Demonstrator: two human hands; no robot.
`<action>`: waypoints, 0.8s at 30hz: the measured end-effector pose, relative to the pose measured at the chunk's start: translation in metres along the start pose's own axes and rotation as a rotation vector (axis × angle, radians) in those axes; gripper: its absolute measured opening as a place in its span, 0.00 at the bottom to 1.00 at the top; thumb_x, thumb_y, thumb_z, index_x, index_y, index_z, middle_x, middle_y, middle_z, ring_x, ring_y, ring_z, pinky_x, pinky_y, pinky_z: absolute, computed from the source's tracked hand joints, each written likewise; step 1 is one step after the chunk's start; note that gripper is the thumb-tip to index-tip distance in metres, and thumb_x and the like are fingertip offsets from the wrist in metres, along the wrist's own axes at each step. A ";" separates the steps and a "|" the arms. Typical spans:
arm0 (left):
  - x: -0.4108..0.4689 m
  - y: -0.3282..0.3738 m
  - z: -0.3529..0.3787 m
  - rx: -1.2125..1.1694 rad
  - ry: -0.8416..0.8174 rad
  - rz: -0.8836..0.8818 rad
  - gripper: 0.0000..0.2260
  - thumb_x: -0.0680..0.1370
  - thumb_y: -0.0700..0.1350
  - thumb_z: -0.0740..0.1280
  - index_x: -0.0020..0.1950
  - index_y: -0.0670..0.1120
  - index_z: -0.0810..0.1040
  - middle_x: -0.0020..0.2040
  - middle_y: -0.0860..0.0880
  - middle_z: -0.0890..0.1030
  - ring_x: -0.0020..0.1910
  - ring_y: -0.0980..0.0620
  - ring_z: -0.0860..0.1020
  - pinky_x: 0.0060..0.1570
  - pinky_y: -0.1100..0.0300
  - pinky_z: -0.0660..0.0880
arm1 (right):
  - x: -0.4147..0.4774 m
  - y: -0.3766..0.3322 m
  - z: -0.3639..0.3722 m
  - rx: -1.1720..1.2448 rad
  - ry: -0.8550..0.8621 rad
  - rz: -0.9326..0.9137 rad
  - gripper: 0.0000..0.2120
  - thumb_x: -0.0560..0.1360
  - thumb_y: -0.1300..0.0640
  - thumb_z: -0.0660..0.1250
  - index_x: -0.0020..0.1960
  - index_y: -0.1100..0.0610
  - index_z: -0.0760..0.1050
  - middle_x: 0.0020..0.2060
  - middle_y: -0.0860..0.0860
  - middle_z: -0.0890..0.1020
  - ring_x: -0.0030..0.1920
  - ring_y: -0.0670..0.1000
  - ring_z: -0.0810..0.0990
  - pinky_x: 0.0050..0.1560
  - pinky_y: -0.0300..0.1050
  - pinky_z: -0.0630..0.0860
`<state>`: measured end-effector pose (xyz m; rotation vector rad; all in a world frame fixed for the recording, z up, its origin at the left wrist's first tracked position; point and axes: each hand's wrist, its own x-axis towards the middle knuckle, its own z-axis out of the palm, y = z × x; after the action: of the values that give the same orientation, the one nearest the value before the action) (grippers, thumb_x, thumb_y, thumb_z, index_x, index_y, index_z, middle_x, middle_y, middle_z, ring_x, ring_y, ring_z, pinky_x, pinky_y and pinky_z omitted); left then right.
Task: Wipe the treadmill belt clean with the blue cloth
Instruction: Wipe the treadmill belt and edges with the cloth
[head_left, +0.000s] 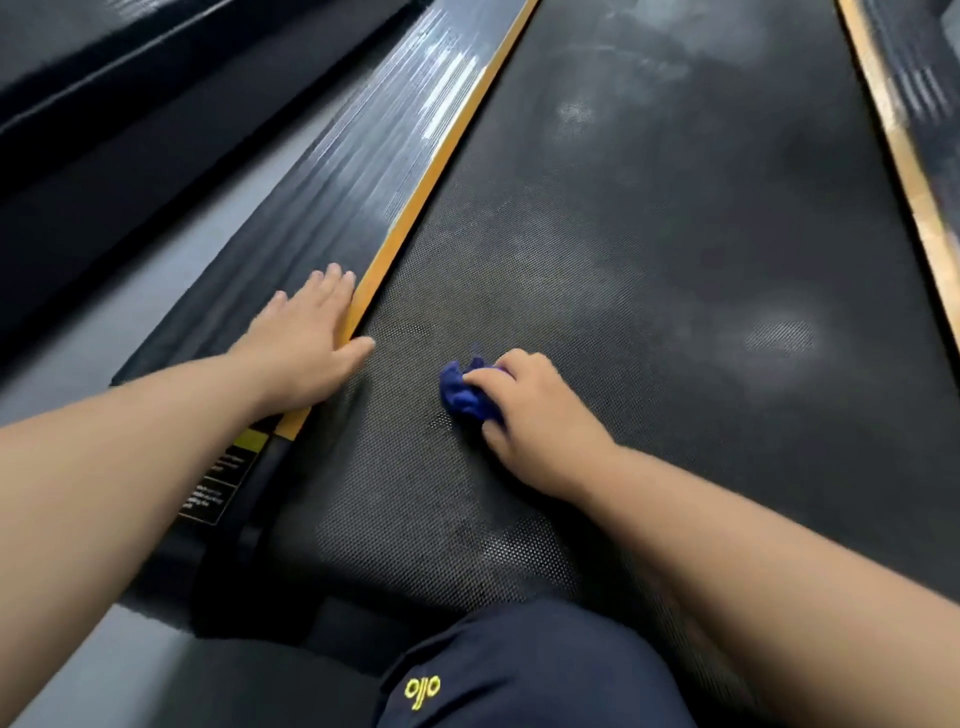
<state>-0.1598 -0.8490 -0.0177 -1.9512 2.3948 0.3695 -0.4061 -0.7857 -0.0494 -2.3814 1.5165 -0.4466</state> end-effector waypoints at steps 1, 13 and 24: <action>-0.002 -0.005 -0.001 -0.013 0.011 0.024 0.31 0.81 0.55 0.54 0.78 0.48 0.45 0.78 0.50 0.45 0.77 0.53 0.45 0.74 0.52 0.45 | 0.008 0.011 -0.003 -0.052 0.014 -0.023 0.20 0.70 0.53 0.59 0.60 0.55 0.75 0.52 0.57 0.75 0.51 0.59 0.72 0.55 0.52 0.72; -0.012 -0.008 0.012 -0.149 0.216 0.044 0.21 0.82 0.43 0.53 0.76 0.44 0.59 0.77 0.50 0.56 0.76 0.54 0.52 0.72 0.62 0.41 | 0.031 -0.024 0.008 0.047 -0.038 -0.088 0.18 0.73 0.55 0.64 0.62 0.54 0.73 0.54 0.55 0.72 0.53 0.57 0.69 0.56 0.52 0.70; -0.010 -0.011 0.015 -0.146 0.254 0.042 0.21 0.82 0.42 0.53 0.76 0.44 0.59 0.77 0.51 0.56 0.76 0.56 0.51 0.70 0.65 0.39 | 0.090 -0.048 0.030 -0.025 0.052 -0.035 0.16 0.73 0.53 0.63 0.60 0.54 0.75 0.54 0.56 0.73 0.56 0.59 0.70 0.57 0.50 0.71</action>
<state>-0.1488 -0.8389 -0.0328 -2.1289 2.6354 0.3243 -0.3182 -0.8461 -0.0476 -2.4365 1.5133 -0.5047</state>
